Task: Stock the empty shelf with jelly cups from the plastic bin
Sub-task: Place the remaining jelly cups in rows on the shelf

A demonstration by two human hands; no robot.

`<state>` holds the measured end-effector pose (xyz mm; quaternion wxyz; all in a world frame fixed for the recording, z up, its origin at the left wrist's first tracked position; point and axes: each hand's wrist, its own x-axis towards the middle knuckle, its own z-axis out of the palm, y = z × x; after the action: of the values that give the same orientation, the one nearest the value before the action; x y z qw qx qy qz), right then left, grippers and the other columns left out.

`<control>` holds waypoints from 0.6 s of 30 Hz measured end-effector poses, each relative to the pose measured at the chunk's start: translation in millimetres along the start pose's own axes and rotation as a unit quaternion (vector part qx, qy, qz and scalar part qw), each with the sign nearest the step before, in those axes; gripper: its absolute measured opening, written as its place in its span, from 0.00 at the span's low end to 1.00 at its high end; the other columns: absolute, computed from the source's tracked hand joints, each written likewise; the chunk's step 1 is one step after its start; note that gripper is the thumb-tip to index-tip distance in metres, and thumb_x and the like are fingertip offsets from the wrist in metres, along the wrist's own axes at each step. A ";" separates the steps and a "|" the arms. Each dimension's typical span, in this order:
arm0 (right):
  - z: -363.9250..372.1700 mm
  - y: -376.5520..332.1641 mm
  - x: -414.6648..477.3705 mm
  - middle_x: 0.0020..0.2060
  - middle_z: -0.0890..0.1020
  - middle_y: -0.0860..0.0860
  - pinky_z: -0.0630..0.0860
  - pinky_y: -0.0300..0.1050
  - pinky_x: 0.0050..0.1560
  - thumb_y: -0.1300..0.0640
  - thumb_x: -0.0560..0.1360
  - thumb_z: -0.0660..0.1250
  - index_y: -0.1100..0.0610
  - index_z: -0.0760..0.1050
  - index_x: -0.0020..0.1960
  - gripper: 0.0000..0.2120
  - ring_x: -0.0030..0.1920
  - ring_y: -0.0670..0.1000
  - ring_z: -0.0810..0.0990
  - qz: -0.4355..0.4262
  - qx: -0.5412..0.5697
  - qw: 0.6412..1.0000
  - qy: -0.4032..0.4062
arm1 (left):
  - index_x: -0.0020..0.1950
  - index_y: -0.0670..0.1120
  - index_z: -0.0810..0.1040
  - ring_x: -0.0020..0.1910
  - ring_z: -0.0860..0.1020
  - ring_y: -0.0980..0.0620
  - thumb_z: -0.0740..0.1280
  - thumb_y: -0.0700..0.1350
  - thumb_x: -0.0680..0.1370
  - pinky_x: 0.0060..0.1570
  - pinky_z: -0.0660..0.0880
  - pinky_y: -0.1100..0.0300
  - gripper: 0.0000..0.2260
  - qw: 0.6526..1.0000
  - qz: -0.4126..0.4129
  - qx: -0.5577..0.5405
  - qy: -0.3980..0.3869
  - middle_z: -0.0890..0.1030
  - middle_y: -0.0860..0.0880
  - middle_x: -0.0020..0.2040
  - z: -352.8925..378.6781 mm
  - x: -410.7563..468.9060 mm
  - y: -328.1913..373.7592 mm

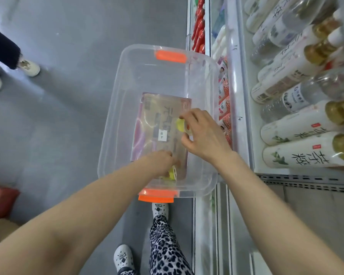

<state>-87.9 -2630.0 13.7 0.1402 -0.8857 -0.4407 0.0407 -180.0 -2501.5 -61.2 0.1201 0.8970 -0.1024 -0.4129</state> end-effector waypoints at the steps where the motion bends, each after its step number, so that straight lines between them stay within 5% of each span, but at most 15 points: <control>1: 1.1 1.7 0.0 0.55 0.77 0.56 0.72 0.45 0.50 0.57 0.70 0.66 0.59 0.73 0.61 0.19 0.52 0.56 0.75 0.000 -0.002 1.000 -0.001 | 0.74 0.54 0.67 0.60 0.73 0.44 0.69 0.42 0.76 0.57 0.70 0.53 0.27 1.000 0.007 -0.004 -0.024 0.72 0.45 0.61 2.1 5.7 -0.3; 10: 5.5 2.6 3.5 0.54 0.76 0.58 0.74 0.48 0.52 0.59 0.70 0.65 0.61 0.73 0.61 0.19 0.53 0.58 0.74 0.011 0.000 1.000 -0.001 | 0.68 0.46 0.73 0.62 0.73 0.44 0.71 0.40 0.75 0.54 0.69 0.57 0.22 0.997 0.007 0.002 -0.078 0.73 0.45 0.65 4.0 18.7 -1.2; 14: 0.4 -0.7 3.5 0.54 0.76 0.58 0.70 0.43 0.51 0.60 0.69 0.67 0.61 0.73 0.61 0.20 0.52 0.58 0.74 0.030 0.020 0.999 0.003 | 0.68 0.48 0.71 0.60 0.74 0.46 0.72 0.42 0.74 0.50 0.68 0.59 0.23 0.998 -0.027 -0.055 -0.026 0.75 0.46 0.63 0.4 6.5 -15.9; 18: -9.1 -7.2 -0.2 0.56 0.75 0.58 0.70 0.46 0.55 0.60 0.69 0.68 0.60 0.74 0.62 0.21 0.54 0.59 0.73 0.062 0.043 0.997 0.014 | 0.71 0.46 0.67 0.61 0.75 0.44 0.73 0.45 0.73 0.57 0.70 0.56 0.29 0.995 -0.050 -0.059 0.055 0.73 0.45 0.64 -4.7 -13.6 -26.5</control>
<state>-91.8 -2628.0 24.5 0.1813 -0.9050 -0.3806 0.0562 -182.8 -2471.8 -56.5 0.1576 0.9138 -0.0257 -0.3733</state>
